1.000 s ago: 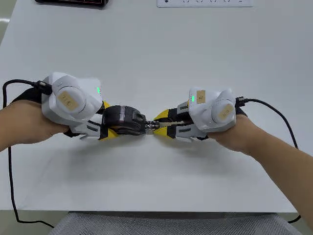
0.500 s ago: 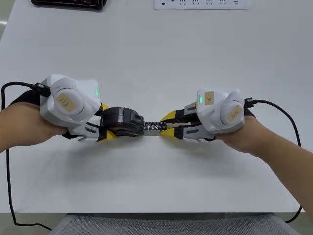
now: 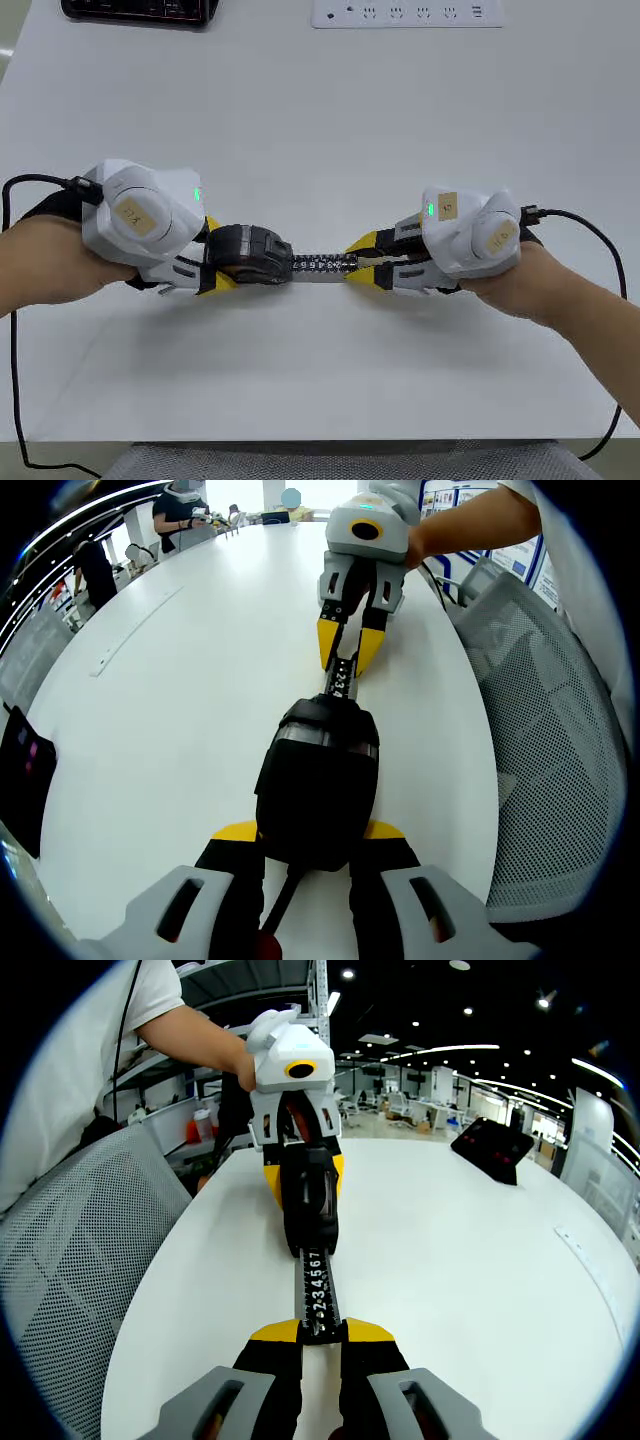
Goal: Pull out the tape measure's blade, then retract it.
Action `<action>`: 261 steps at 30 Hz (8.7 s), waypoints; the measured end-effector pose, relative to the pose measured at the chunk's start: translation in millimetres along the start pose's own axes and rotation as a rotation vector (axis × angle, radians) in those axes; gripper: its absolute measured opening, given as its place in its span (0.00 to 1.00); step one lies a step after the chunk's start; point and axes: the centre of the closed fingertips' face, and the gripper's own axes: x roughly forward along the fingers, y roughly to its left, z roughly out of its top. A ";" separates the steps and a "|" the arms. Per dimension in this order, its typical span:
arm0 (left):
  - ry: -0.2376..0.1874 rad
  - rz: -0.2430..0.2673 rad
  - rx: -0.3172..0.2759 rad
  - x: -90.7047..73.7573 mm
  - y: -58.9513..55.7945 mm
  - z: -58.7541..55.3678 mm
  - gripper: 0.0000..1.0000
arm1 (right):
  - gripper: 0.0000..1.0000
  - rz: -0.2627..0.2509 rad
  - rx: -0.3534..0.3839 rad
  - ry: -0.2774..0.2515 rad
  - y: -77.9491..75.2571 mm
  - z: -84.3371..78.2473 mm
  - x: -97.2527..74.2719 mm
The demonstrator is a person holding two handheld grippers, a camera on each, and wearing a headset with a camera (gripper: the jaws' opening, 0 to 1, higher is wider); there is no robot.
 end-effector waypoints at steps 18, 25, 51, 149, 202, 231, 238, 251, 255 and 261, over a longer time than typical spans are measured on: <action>0.001 0.001 0.002 0.5 -0.3 0.9 0.27 | 0.10 -0.020 0.008 0.027 0.1 -11.1 -18.3; 0.002 0.001 0.002 0.5 -0.3 1.1 0.27 | 0.10 -0.024 0.003 0.039 -0.4 -14.5 -25.8; 0.006 0.001 0.007 1.2 -0.4 2.0 0.27 | 0.09 -0.049 0.012 0.087 -2.9 -38.2 -51.1; 0.025 0.003 0.028 2.1 -1.2 3.1 0.27 | 0.09 -0.082 0.028 0.249 -5.4 -96.3 -128.7; -0.007 0.017 -0.096 -6.5 1.9 3.9 0.39 | 0.25 -0.111 0.173 0.244 -4.9 -85.5 -126.7; -0.208 0.171 -0.289 -42.9 -5.2 21.9 0.61 | 0.53 -0.285 0.312 0.161 10.8 -58.8 -144.4; -0.258 0.200 -0.351 -54.1 -13.7 16.8 0.68 | 0.59 -0.313 0.323 0.154 13.7 -55.7 -150.2; -0.319 0.266 -0.412 -69.2 -30.9 6.1 0.73 | 0.68 -0.350 0.335 0.133 26.9 -51.5 -154.4; -0.349 0.284 -0.424 -72.5 -33.0 6.0 0.74 | 0.70 -0.368 0.341 0.118 30.5 -48.4 -156.1; -0.383 0.296 -0.426 -76.4 -40.8 8.3 0.75 | 0.71 -0.404 0.333 0.096 35.0 -43.0 -158.2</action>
